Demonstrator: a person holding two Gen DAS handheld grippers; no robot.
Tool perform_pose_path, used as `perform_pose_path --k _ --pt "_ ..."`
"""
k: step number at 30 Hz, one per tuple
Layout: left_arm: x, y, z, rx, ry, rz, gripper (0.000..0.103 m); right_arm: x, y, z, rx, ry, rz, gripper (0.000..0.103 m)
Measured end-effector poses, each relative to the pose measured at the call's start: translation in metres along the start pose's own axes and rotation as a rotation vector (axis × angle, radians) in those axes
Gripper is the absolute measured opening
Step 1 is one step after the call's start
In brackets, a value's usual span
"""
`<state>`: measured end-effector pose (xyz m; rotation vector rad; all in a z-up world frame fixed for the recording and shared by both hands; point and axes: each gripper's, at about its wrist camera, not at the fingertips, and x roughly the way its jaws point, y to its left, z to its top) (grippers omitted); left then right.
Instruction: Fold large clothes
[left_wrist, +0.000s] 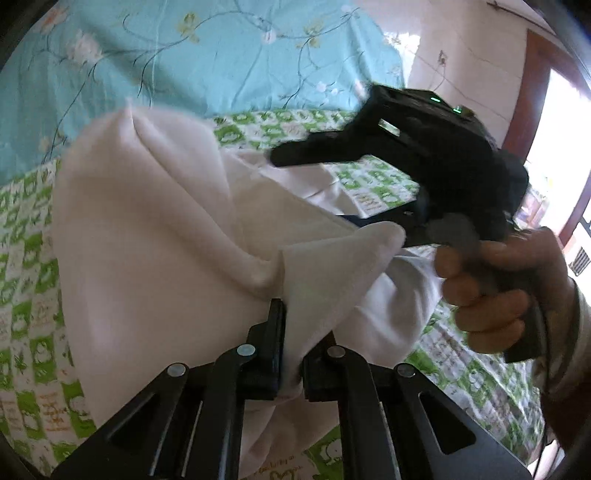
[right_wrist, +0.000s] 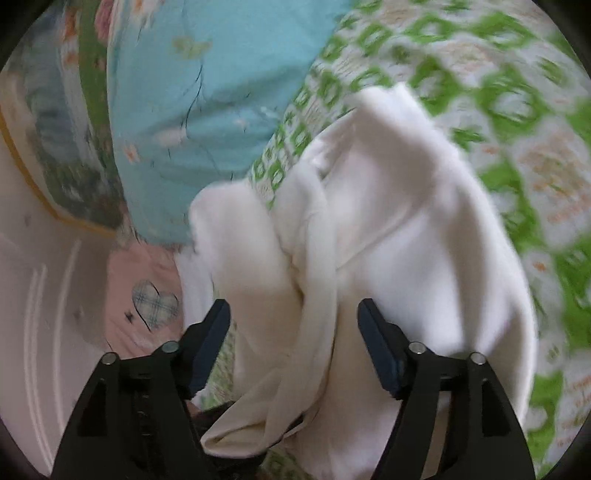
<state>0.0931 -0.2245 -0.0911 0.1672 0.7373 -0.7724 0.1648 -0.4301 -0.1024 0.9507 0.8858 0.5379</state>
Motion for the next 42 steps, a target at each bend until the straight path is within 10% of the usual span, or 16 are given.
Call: perform_pose_path --k 11,12,15,25,37,42 --pt "-0.011 -0.013 -0.005 0.047 -0.017 -0.049 0.005 0.082 0.053 0.046 -0.263 0.227 -0.144 0.090" --pt "-0.008 -0.009 -0.003 0.041 -0.015 -0.051 0.005 0.089 0.058 0.045 -0.304 0.245 -0.183 0.085" --pt "-0.004 -0.003 0.004 0.021 -0.014 -0.054 0.005 0.098 0.068 0.041 -0.408 0.263 -0.308 0.011" --pt "-0.013 -0.050 0.025 0.083 -0.061 -0.192 0.005 -0.021 0.060 0.032 -0.369 -0.035 -0.203 0.010" --pt "0.046 -0.031 0.026 -0.028 0.077 -0.289 0.008 -0.032 -0.017 0.034 -0.227 -0.032 -0.300 0.011" --pt "0.009 -0.019 0.016 -0.103 0.051 -0.295 0.045 -0.027 -0.008 0.030 -0.247 -0.028 -0.327 0.011"
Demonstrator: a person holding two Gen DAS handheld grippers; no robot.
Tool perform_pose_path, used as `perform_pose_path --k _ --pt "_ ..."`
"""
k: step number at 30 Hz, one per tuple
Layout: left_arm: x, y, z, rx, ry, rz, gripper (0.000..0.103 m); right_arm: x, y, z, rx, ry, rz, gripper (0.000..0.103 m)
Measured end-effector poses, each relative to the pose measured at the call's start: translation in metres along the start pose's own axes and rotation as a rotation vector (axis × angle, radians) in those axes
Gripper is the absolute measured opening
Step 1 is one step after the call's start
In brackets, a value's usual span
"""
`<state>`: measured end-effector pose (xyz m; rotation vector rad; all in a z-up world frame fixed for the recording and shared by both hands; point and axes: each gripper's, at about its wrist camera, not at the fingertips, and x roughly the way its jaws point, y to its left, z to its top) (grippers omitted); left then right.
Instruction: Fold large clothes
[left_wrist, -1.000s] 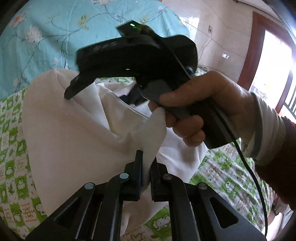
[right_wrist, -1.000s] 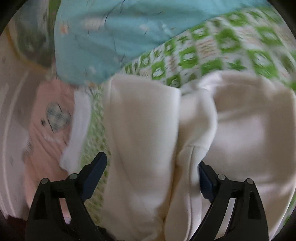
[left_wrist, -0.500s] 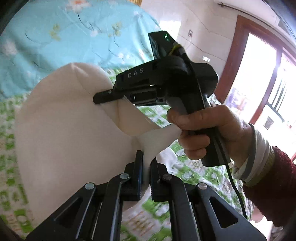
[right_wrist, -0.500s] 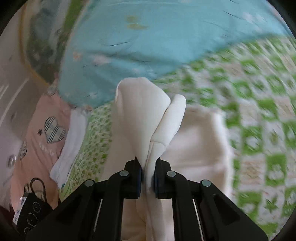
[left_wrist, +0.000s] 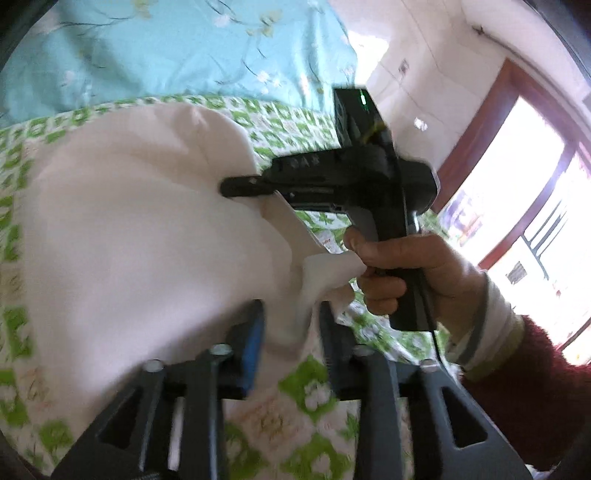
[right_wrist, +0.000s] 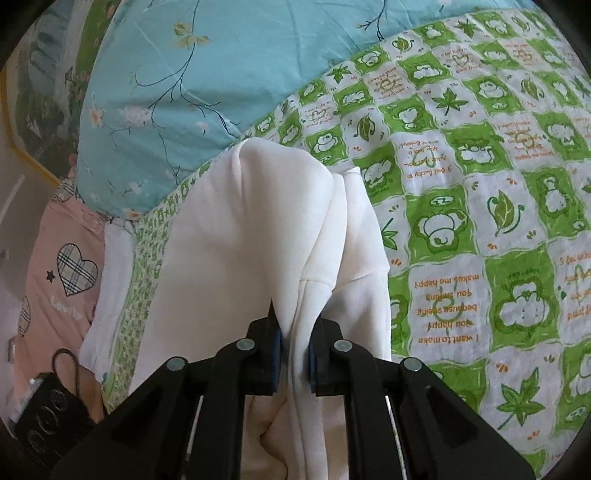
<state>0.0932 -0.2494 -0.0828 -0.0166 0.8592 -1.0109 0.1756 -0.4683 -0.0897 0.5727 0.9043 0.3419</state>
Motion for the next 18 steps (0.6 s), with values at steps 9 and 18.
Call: perform_pose_path --k 9,18 --pt "-0.072 0.064 -0.007 -0.200 -0.087 -0.009 0.079 -0.042 0.004 -0.009 0.007 -0.046 -0.205 0.043" --pt "-0.070 0.141 -0.004 -0.398 -0.099 0.066 0.085 -0.026 0.016 0.004 0.003 0.000 -0.082 0.081"
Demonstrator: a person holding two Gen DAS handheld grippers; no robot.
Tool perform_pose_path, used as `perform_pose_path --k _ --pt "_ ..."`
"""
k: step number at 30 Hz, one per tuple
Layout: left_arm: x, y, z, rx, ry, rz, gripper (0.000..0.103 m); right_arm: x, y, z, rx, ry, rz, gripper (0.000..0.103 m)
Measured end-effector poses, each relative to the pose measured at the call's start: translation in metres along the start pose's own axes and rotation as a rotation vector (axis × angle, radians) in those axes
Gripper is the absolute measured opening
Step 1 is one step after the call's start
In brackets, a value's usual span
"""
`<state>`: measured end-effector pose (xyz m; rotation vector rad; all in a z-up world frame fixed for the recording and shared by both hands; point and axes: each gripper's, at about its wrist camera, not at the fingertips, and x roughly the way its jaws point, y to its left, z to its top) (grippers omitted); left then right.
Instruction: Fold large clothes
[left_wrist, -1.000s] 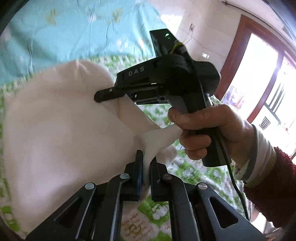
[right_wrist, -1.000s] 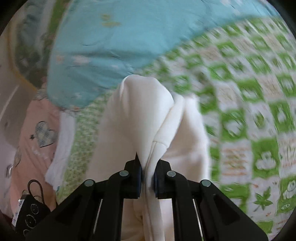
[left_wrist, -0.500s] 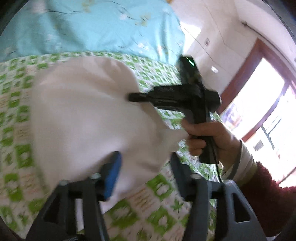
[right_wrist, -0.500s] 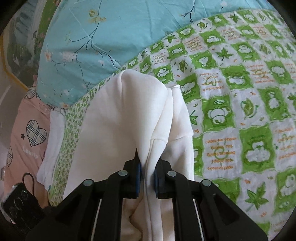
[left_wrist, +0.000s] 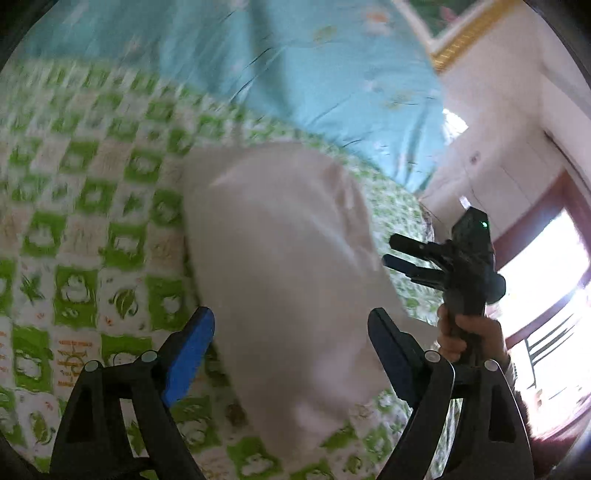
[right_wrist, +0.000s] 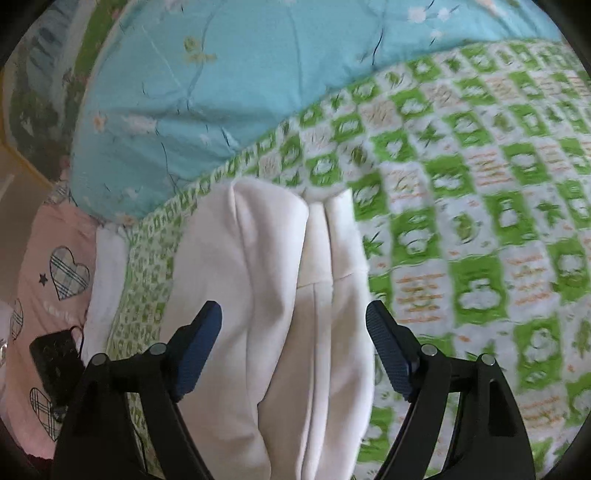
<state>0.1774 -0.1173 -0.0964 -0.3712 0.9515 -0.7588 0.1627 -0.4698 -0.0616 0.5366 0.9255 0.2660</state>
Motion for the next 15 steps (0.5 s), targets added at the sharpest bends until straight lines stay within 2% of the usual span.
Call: perform_pose_path --k 3,4,6,9,10,11,12,13,15 --pt "0.023 0.030 0.002 -0.114 0.079 -0.060 0.086 0.017 -0.003 0.000 0.004 0.044 -0.033 0.081" --pt "0.036 0.040 0.003 -0.161 0.111 -0.107 0.087 0.022 -0.004 -0.001 0.010 0.053 -0.037 0.081" --pt "0.050 0.046 0.006 -0.190 0.131 -0.148 0.087 0.029 -0.009 -0.002 0.031 0.070 -0.015 0.081" --pt "0.064 0.027 0.010 -0.092 0.149 -0.091 0.088 0.045 -0.006 -0.004 0.045 0.119 0.051 0.081" --pt "0.072 0.019 0.012 -0.052 0.165 -0.067 0.088 0.048 -0.007 -0.005 0.042 0.122 0.039 0.081" --pt "0.079 0.015 0.013 -0.032 0.170 -0.055 0.084 0.050 -0.007 -0.006 0.042 0.123 0.035 0.081" --pt "0.085 0.010 0.013 -0.012 0.176 -0.050 0.076 0.052 -0.007 -0.007 0.043 0.120 0.037 0.077" --pt "0.086 0.008 0.012 -0.004 0.176 -0.046 0.073 0.054 -0.005 -0.008 0.037 0.119 0.034 0.060" --pt "0.082 0.001 0.012 0.021 0.152 -0.031 0.062 0.059 0.000 -0.011 0.032 0.138 0.034 0.035"
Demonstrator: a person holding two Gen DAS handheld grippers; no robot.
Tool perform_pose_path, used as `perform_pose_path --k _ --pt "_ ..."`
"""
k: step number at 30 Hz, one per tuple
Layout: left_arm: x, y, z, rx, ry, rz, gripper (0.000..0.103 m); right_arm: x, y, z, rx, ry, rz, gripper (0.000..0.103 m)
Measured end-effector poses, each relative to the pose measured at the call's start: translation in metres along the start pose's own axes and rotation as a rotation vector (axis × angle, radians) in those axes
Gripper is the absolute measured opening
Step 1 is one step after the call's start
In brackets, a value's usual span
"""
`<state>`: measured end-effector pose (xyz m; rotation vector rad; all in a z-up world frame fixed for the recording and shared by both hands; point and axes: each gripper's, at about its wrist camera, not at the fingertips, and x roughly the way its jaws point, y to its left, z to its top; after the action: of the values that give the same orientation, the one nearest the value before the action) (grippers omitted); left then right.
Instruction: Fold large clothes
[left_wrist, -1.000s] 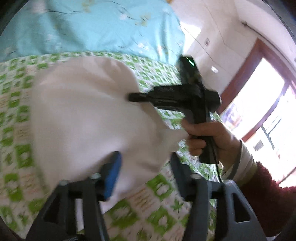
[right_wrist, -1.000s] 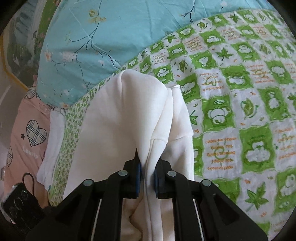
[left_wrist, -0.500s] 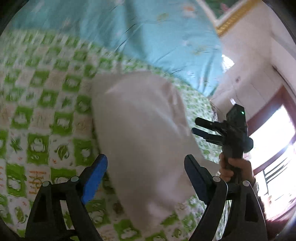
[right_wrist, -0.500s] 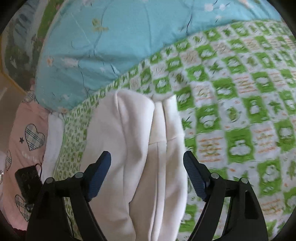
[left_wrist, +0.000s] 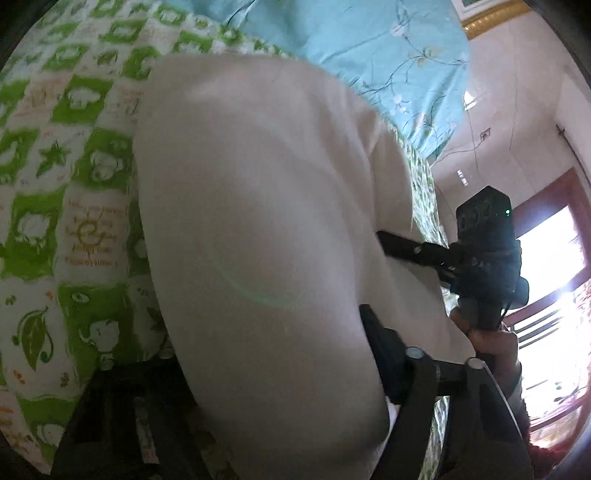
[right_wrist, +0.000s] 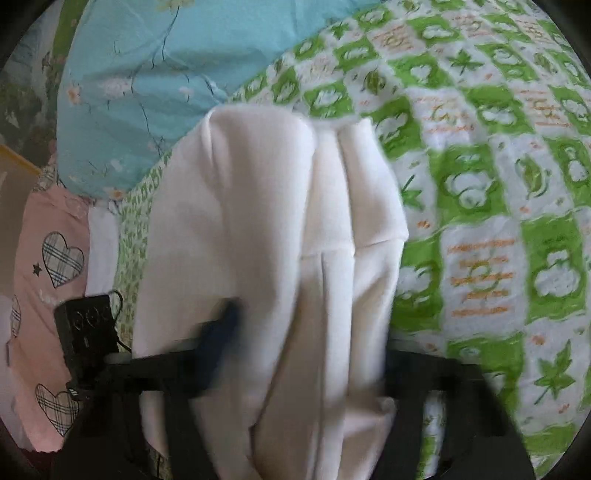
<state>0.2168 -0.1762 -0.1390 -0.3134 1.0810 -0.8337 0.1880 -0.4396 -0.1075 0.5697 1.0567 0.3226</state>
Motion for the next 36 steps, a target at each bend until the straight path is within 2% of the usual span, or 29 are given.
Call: perform_pose_path --k 1,3,6,10,15,18,20,22,24,26,28,29,31,34,36 --pt "-0.002 -0.002 0.001 0.009 -0.008 0.004 0.059 0.001 0.001 -0.002 0.012 -0.003 0.021 0.027" --pt "-0.015 -0.008 -0.003 0.029 -0.028 0.013 0.050 -0.005 0.007 -0.006 0.017 -0.024 0.051 0.025" --pt "-0.051 -0.011 -0.010 0.043 -0.078 0.014 0.048 -0.015 0.032 -0.016 -0.006 -0.052 0.096 0.024" --pt "-0.118 -0.001 -0.031 0.058 -0.142 0.068 0.048 -0.010 0.085 -0.036 -0.092 -0.050 0.162 0.023" --pt "-0.187 0.029 -0.058 0.057 -0.174 0.170 0.048 0.028 0.146 -0.058 -0.164 -0.004 0.293 0.023" --pt "-0.212 0.055 -0.072 0.031 -0.188 0.224 0.049 0.061 0.177 -0.068 -0.199 0.033 0.333 0.023" --pt "-0.215 0.073 -0.081 0.007 -0.181 0.248 0.049 0.079 0.188 -0.074 -0.199 0.058 0.342 0.023" --pt "-0.210 0.088 -0.087 -0.022 -0.156 0.271 0.050 0.100 0.190 -0.079 -0.184 0.096 0.328 0.023" --pt "-0.195 0.106 -0.098 -0.051 -0.125 0.307 0.058 0.117 0.184 -0.084 -0.169 0.126 0.274 0.026" --pt "-0.192 0.111 -0.103 -0.065 -0.146 0.304 0.065 0.127 0.177 -0.087 -0.140 0.139 0.238 0.034" --pt "-0.198 0.114 -0.106 -0.082 -0.148 0.294 0.067 0.126 0.171 -0.087 -0.116 0.132 0.228 0.046" --pt "-0.201 0.113 -0.106 -0.090 -0.146 0.297 0.069 0.121 0.170 -0.087 -0.113 0.125 0.209 0.048" --pt "-0.214 0.116 -0.114 -0.091 -0.149 0.305 0.071 0.109 0.170 -0.084 -0.120 0.102 0.167 0.054" --pt "-0.239 0.112 -0.127 -0.088 -0.196 0.316 0.072 0.078 0.173 -0.079 -0.142 0.013 0.067 0.054" --pt "-0.251 0.108 -0.127 -0.105 -0.232 0.298 0.073 0.056 0.177 -0.081 -0.158 -0.050 0.048 0.054"
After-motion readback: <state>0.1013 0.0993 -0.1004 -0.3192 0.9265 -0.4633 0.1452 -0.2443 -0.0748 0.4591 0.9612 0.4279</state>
